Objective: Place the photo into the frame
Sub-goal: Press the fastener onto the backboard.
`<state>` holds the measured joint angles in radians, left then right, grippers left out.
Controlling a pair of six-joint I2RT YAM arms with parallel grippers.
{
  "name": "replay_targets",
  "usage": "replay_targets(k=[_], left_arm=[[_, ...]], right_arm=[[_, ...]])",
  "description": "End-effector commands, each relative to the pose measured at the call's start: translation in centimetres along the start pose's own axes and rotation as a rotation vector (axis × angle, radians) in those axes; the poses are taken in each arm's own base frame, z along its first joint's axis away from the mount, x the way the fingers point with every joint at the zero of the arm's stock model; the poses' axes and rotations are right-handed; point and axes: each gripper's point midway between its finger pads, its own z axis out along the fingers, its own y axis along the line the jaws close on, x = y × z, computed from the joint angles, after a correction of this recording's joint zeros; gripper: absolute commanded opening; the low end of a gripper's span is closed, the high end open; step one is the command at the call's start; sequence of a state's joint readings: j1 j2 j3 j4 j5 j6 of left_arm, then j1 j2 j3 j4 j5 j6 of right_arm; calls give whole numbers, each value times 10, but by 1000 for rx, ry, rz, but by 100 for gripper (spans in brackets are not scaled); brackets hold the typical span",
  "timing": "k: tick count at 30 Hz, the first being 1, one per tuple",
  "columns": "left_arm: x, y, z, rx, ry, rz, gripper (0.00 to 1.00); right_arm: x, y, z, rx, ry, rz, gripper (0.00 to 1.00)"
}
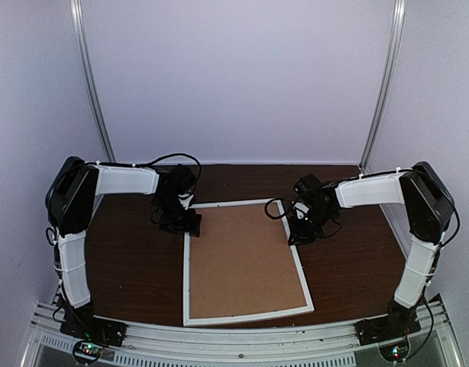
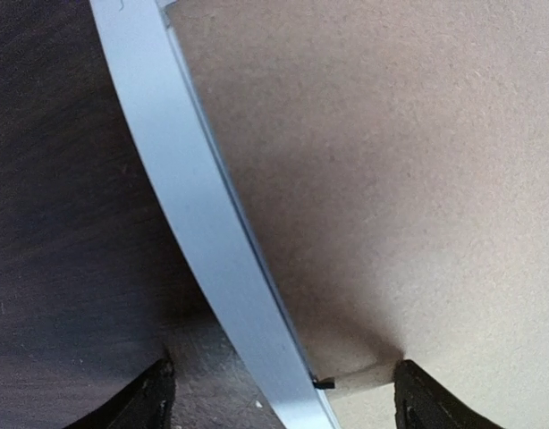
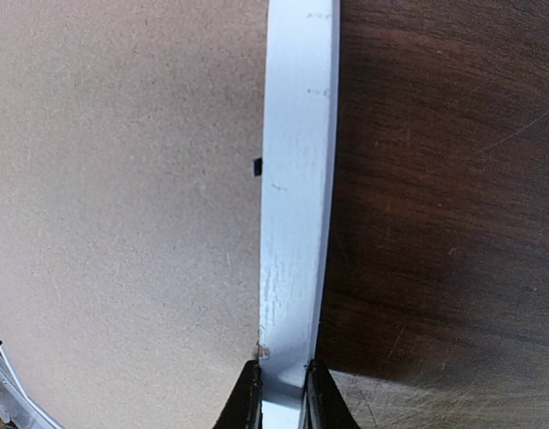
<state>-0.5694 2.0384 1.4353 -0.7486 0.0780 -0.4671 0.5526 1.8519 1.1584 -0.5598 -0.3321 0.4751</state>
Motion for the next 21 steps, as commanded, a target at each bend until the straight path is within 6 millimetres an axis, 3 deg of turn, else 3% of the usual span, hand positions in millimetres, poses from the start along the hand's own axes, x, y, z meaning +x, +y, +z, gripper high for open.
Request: replay_targets(k=[1, 5, 9, 16, 21], left_arm=[[8, -6, 11, 6, 13, 22, 87], [-3, -9, -16, 18, -66, 32, 92], [0, -12, -43, 37, -105, 38, 94], [39, -5, -64, 42, -88, 22, 94], [66, -4, -61, 34, -56, 9, 94]], right_arm=[[2, -5, 10, 24, -2, 6, 5], [1, -5, 10, 23, -4, 5, 5], [0, -5, 9, 21, -8, 5, 5], [1, -5, 9, 20, -10, 7, 5], [0, -4, 9, 16, -15, 8, 5]])
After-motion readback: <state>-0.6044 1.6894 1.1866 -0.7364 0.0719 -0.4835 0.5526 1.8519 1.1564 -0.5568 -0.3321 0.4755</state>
